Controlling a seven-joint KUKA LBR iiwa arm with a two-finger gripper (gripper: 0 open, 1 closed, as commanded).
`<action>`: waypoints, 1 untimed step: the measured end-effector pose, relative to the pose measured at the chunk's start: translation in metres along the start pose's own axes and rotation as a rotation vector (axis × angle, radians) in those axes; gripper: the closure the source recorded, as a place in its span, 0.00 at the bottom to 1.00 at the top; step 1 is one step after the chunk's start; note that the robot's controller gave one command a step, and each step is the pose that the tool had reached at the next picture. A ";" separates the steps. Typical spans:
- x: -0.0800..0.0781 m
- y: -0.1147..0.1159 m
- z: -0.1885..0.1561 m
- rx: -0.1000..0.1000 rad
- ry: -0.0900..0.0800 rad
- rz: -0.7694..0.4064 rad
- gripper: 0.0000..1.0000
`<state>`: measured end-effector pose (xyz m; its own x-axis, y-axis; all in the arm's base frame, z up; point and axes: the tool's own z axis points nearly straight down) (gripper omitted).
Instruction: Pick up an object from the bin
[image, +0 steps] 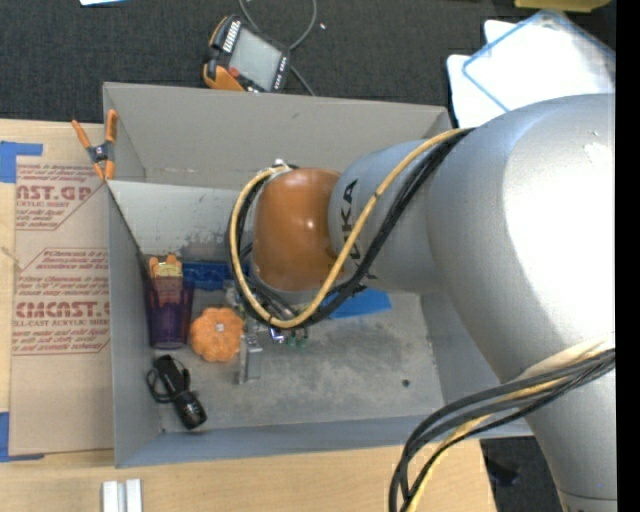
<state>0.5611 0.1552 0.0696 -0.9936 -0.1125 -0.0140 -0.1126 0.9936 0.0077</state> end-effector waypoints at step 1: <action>0.005 0.009 0.001 0.004 0.003 0.084 1.00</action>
Offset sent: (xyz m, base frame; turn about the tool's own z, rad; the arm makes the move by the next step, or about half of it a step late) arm 0.0000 0.0000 0.0000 0.0000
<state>0.5552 0.1637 0.0691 -0.9995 -0.0283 -0.0104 -0.0284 0.9996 0.0043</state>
